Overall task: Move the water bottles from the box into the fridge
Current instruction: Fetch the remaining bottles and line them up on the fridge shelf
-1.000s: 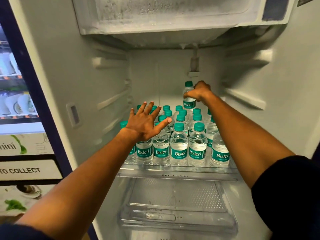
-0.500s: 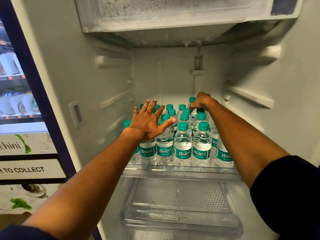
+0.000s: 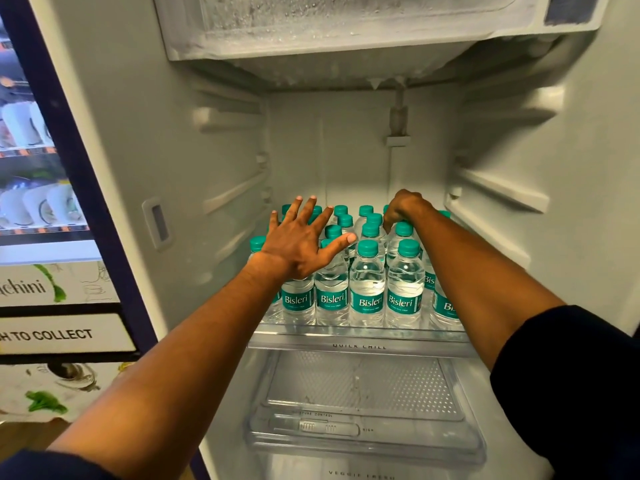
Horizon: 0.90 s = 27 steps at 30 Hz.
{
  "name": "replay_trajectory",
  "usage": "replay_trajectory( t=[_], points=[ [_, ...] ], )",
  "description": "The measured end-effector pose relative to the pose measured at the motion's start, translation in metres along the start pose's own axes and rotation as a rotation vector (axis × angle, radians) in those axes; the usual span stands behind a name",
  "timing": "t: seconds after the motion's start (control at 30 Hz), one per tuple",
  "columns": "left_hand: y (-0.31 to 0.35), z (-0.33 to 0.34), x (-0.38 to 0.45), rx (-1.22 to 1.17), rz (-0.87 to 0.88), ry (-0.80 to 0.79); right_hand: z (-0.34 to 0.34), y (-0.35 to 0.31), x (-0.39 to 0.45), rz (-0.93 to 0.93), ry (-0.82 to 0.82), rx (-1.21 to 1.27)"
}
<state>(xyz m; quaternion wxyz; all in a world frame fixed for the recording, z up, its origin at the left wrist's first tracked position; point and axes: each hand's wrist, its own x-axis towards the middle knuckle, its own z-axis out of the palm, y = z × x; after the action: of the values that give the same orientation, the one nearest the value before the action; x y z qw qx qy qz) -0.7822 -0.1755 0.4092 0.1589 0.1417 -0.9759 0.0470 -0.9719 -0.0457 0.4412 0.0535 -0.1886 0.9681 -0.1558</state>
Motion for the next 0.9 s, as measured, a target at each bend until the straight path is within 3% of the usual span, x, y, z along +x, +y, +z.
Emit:
replay_trajectory(
  t=[0.27,0.6,0.73,0.9],
  points=[
    [0.001,-0.001,-0.003,0.014,-0.016,-0.008,-0.002,-0.005,-0.004,0.000,0.024,0.027],
    [0.001,-0.011,-0.010,0.039,-0.036,-0.039,-0.018,0.000,-0.056,-0.239,0.250,0.180],
    [0.003,-0.016,-0.018,0.082,-0.012,-0.019,-0.004,0.003,-0.090,-0.386,0.252,0.096],
    [0.014,-0.020,-0.038,0.088,-0.003,0.010,0.017,0.004,-0.118,-0.379,0.195,-0.041]
  ],
)
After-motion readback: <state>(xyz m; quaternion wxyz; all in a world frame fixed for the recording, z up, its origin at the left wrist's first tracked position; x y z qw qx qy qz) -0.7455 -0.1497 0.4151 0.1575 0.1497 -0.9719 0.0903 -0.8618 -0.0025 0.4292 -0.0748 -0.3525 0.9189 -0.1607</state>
